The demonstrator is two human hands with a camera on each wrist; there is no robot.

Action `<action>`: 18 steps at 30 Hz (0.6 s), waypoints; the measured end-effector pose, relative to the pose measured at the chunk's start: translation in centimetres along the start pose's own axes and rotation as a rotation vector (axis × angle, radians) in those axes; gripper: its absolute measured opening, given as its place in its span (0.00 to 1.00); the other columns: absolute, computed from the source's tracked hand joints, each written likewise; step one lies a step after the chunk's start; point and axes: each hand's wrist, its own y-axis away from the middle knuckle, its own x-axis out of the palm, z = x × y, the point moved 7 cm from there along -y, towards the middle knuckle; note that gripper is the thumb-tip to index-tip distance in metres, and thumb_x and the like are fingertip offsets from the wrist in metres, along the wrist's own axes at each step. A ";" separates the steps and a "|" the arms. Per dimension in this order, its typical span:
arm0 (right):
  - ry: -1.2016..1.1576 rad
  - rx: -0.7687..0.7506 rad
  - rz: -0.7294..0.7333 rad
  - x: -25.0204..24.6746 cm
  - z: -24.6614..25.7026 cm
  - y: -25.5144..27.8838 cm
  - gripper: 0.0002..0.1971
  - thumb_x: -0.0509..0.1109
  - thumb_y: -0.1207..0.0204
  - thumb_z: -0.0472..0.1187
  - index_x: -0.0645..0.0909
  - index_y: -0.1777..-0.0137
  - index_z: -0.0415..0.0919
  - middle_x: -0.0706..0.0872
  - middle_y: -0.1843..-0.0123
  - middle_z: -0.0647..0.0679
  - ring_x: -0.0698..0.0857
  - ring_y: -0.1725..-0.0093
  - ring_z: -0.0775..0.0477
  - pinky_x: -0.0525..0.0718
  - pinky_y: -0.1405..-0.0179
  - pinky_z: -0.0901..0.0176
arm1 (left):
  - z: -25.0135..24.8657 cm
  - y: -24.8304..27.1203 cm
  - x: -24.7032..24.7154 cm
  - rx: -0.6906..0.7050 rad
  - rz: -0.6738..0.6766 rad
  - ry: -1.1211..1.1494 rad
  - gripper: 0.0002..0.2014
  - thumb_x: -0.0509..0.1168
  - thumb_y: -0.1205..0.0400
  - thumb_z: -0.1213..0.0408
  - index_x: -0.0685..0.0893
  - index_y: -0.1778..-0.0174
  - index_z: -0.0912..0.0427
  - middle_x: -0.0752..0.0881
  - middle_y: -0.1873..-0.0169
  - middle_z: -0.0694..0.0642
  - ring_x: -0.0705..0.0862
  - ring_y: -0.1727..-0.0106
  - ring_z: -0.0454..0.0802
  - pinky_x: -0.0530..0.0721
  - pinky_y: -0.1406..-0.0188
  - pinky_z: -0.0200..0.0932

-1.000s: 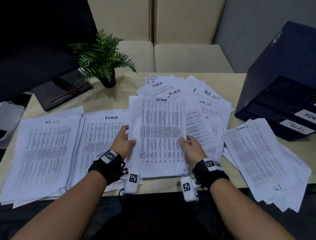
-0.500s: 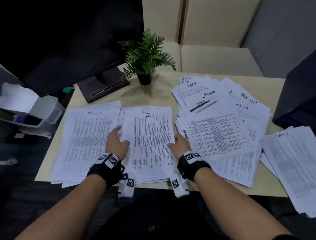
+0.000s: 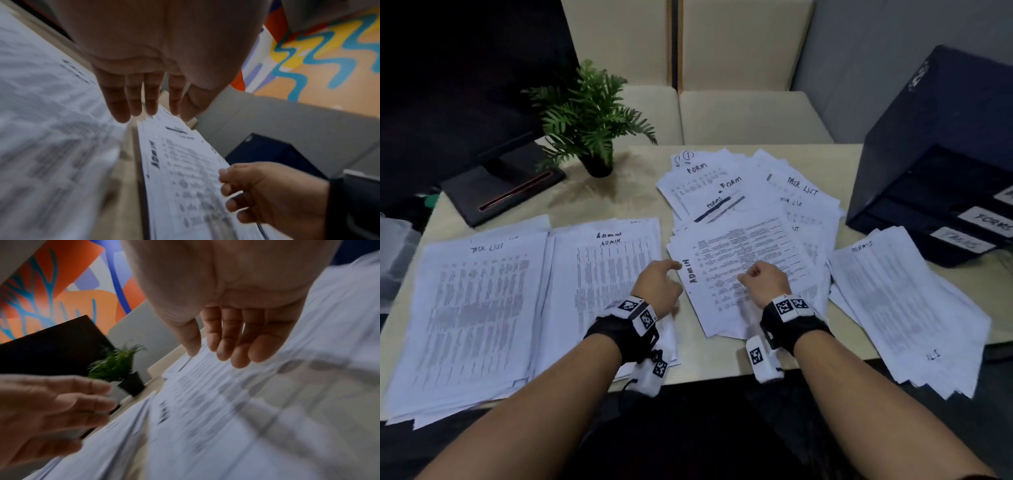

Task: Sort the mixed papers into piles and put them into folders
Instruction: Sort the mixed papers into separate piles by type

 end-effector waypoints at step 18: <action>0.095 -0.032 0.061 -7.6 -8.0 -7.9 0.04 0.63 0.19 0.38 0.77 0.51 0.38 0.84 0.47 0.41 0.80 0.51 0.41 0.76 0.60 0.57 | -1.0 -1.6 7.7 -0.215 -0.157 0.026 0.23 0.64 0.23 0.73 0.77 0.31 0.61 0.70 0.28 0.61 0.75 0.32 0.56 0.69 0.35 0.41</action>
